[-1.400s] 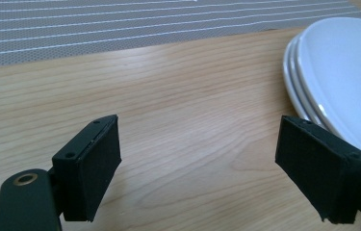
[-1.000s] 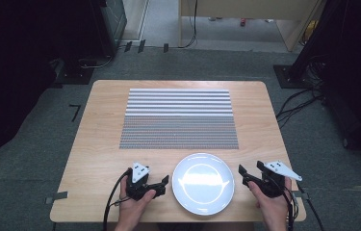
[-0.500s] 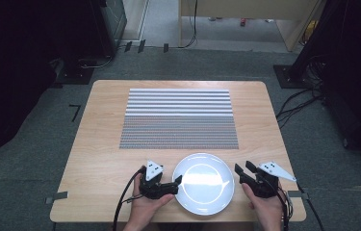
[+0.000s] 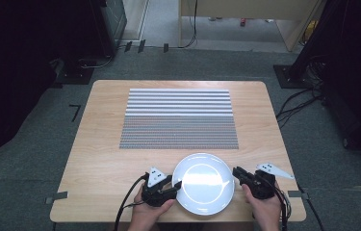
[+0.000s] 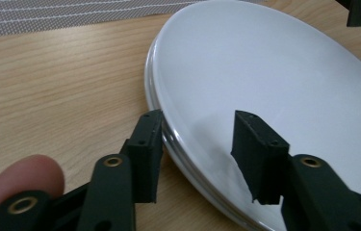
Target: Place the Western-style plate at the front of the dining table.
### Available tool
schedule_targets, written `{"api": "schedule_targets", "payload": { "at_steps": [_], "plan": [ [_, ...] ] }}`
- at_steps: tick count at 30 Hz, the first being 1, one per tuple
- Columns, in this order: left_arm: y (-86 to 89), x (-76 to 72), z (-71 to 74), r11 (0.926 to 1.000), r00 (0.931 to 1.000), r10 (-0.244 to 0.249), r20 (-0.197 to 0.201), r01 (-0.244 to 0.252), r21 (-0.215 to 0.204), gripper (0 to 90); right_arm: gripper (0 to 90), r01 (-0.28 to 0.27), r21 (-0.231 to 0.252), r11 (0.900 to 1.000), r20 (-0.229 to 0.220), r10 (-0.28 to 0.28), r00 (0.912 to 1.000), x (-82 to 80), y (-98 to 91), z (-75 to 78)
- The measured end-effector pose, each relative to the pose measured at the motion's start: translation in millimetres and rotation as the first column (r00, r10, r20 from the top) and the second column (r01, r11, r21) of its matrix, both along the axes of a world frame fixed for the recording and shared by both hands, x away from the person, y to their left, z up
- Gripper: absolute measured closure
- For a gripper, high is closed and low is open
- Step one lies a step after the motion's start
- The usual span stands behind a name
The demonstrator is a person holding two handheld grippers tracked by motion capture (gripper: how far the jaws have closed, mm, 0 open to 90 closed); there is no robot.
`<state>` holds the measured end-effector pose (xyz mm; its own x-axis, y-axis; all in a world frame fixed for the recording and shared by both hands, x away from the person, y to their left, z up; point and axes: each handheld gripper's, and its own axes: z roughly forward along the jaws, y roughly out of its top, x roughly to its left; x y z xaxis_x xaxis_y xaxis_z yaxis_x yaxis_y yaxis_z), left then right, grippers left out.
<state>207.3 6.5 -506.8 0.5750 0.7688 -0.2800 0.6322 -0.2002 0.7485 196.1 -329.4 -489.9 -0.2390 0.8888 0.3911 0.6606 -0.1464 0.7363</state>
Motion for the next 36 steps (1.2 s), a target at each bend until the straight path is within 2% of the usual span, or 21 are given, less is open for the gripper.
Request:
{"api": "schedule_targets", "payload": {
  "at_steps": [2,5,8,17,19,21,23,26,29,31,33,36],
  "plan": [
    [3.2,-0.2,-0.8,1.0000,1.0000,-0.002,-0.007,0.002,-0.010,62.5,78.6,0.002,0.029,0.9996,-0.027,-0.001,0.9996,1.1,-0.6,-3.1],
    [3.7,-1.6,-0.9,0.9999,1.0000,-0.001,-0.004,0.001,-0.014,63.2,80.3,0.016,0.026,0.9995,-0.037,-0.015,0.9992,1.4,-0.5,-4.0],
    [3.7,-3.1,-0.4,1.0000,1.0000,-0.004,0.008,0.004,-0.007,64.7,81.9,0.019,0.037,0.9992,-0.066,-0.016,0.9977,1.9,0.6,-4.8],
    [6.5,-3.4,-0.8,0.9996,1.0000,-0.004,0.005,0.004,-0.027,67.7,83.2,0.017,0.088,0.9960,-0.088,-0.010,0.9961,3.7,0.0,-8.2],
    [7.9,-2.7,-0.7,0.9994,1.0000,-0.009,0.002,0.009,-0.033,68.2,83.0,0.026,0.086,0.9960,-0.090,-0.018,0.9958,3.7,-0.2,-8.5],
    [7.8,-3.3,-0.7,0.9995,1.0000,-0.008,0.005,0.009,-0.031,68.5,83.3,0.041,0.086,0.9955,-0.110,-0.032,0.9934,4.2,-1.2,-11.1],
    [7.5,-3.6,-0.7,0.9996,0.9999,-0.007,0.007,0.008,-0.029,68.4,83.7,0.035,0.096,0.9948,-0.119,-0.023,0.9926,4.4,-1.1,-12.0],
    [7.6,-3.6,-0.8,0.9995,0.9999,-0.008,0.008,0.008,-0.029,68.5,85.0,0.039,0.083,0.9958,-0.121,-0.029,0.9922,4.3,0.7,-12.2],
    [7.6,-3.8,-0.7,0.9996,0.9998,-0.013,0.012,0.013,-0.025,68.5,85.0,0.056,0.110,0.9923,-0.126,-0.042,0.9911,4.1,-0.2,-13.6],
    [7.6,-3.8,-0.9,0.9996,0.9998,-0.015,0.012,0.015,-0.023,68.4,85.4,0.062,0.150,0.9868,-0.133,-0.042,0.9903,4.5,-3.1,-15.0],
    [6.9,-4.0,-1.2,0.9998,0.9998,-0.013,0.013,0.013,-0.018,68.3,85.7,0.067,0.211,0.9752,-0.132,-0.040,0.9905,3.9,-6.6,-14.6],
    [6.2,-4.4,-1.2,0.9999,0.9997,-0.011,0.020,0.011,-0.013,68.3,85.5,0.073,0.210,0.9750,-0.136,-0.045,0.9896,3.5,-5.7,-14.2]
  ]
}}
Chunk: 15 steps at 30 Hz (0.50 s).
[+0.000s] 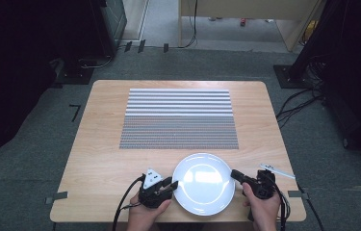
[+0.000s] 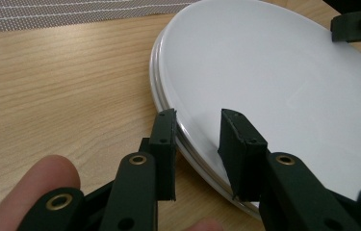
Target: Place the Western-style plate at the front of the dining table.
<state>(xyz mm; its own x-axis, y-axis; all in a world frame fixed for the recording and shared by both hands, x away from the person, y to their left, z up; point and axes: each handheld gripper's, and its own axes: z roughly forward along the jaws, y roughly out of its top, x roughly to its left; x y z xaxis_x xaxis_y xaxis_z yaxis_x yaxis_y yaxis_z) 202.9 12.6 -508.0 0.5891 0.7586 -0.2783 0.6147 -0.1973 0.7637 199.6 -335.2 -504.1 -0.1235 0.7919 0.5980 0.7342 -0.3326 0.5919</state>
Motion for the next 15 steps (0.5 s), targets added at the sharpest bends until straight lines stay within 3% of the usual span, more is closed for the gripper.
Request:
{"api": "schedule_targets", "payload": {
  "at_steps": [9,12,13,15],
  "plan": [
    [-0.6,-0.1,-0.1,1.0000,0.9999,0.007,0.011,-0.007,0.001,68.7,85.3,0.033,-0.028,0.9991,-0.025,-0.034,0.9991,0.5,6.2,-1.5],
    [-0.8,0.0,-0.3,1.0000,0.9999,0.009,0.013,-0.009,0.001,68.6,85.6,0.035,-0.014,0.9993,-0.032,-0.036,0.9988,1.0,5.2,-1.6],
    [-0.9,0.0,-0.4,1.0000,0.9999,0.010,0.013,-0.010,0.001,68.6,86.0,0.045,0.021,0.9988,-0.042,-0.044,0.9982,1.3,3.0,-2.9],
    [-1.0,0.2,-0.5,0.9999,0.9999,0.011,0.013,-0.011,0.000,68.6,86.2,0.049,0.039,0.9981,-0.048,-0.047,0.9978,1.4,2.1,-3.4]
  ]
}}
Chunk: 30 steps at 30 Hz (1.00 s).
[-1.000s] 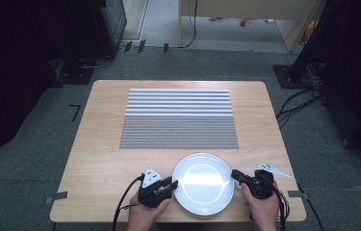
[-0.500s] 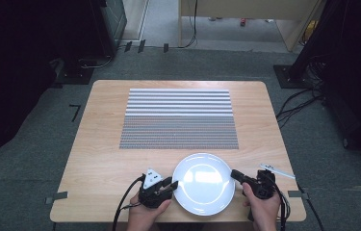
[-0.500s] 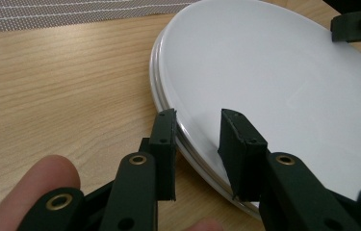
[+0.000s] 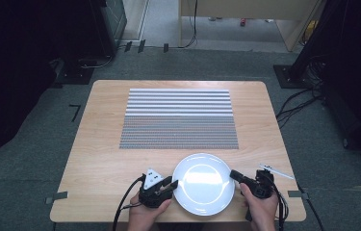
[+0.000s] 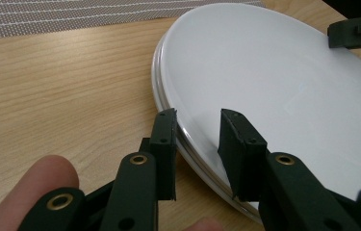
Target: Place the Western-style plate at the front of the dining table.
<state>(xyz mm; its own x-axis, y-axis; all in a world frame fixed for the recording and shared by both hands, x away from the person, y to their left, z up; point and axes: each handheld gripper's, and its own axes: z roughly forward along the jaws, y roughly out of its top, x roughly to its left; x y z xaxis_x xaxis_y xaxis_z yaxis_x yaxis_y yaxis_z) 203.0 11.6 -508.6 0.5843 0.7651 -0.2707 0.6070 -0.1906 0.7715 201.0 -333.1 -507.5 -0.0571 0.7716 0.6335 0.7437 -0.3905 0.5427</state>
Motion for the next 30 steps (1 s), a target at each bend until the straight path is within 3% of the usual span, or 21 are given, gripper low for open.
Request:
{"api": "schedule_targets", "payload": {
  "at_steps": [1,4,18,25,30],
  "plan": [
    [0.3,0.3,-0.2,1.0000,1.0000,-0.001,-0.001,0.001,-0.001,68.6,86.8,0.007,0.024,0.9997,0.004,-0.007,1.0000,-0.5,-1.4,-0.2],
    [0.1,0.4,-0.7,1.0000,1.0000,-0.003,0.000,0.003,0.000,68.1,87.2,0.018,0.023,0.9996,0.025,-0.019,0.9995,-0.9,-0.9,1.6],
    [5.5,4.2,0.3,0.9998,0.9998,-0.002,-0.019,0.002,-0.019,59.2,88.2,0.028,0.089,0.9956,0.027,-0.031,0.9992,-1.3,-10.9,2.6],
    [9.4,3.5,5.2,0.9986,1.0000,0.004,-0.004,-0.004,-0.053,58.3,88.2,0.050,0.085,0.9951,0.039,-0.054,0.9978,-4.2,-22.5,6.0],
    [5.5,1.2,7.8,0.9973,0.9998,-0.020,0.004,0.020,-0.071,59.4,88.1,0.071,0.066,0.9953,0.052,-0.074,0.9959,-6.5,-32.7,9.5]
  ]
}}
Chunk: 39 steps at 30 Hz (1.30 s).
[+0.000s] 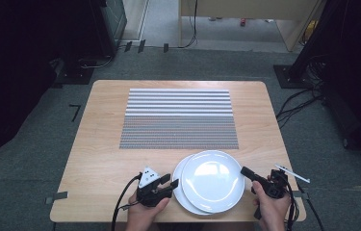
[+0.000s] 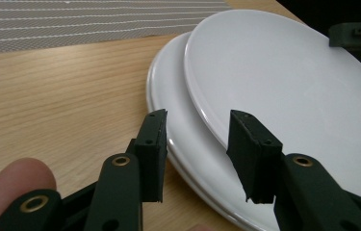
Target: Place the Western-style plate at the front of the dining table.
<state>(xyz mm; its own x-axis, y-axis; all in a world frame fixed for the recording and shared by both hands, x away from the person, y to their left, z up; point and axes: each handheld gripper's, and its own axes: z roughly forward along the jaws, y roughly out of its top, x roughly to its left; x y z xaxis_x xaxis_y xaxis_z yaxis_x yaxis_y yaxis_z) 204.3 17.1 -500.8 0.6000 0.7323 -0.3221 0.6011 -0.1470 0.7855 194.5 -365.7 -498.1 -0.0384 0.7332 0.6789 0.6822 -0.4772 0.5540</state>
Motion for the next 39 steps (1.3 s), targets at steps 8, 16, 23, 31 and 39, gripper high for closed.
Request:
{"api": "schedule_targets", "payload": {
  "at_steps": [8,16,23,31,39],
  "plan": [
    [-21.5,-5.4,-1.1,0.9960,0.9960,-0.089,-0.002,0.089,-0.006,59.4,88.0,0.018,-0.043,0.9989,0.023,-0.017,0.9996,-2.8,-11.0,6.5],
    [-38.8,-5.4,-9.1,0.9936,0.9933,-0.108,-0.041,0.109,0.030,61.7,86.7,0.009,-0.127,0.9919,0.037,-0.005,0.9993,-2.0,-7.1,4.9],
    [-40.7,-5.0,-9.9,0.9941,0.9933,-0.104,-0.049,0.106,0.024,62.7,78.9,0.014,-0.186,0.9824,0.026,-0.010,0.9996,-9.1,-3.3,9.0],
    [-40.4,-4.3,-10.5,0.9936,0.9924,-0.110,-0.056,0.111,0.019,62.4,82.7,0.016,-0.175,0.9844,-0.016,-0.020,0.9997,-10.9,5.8,3.8],
    [-40.2,-2.8,-11.3,0.9939,0.9921,-0.109,-0.063,0.110,0.011,59.0,87.2,0.035,0.016,0.9993,-0.035,-0.034,0.9988,-10.4,-10.5,-3.2]
  ]
}}
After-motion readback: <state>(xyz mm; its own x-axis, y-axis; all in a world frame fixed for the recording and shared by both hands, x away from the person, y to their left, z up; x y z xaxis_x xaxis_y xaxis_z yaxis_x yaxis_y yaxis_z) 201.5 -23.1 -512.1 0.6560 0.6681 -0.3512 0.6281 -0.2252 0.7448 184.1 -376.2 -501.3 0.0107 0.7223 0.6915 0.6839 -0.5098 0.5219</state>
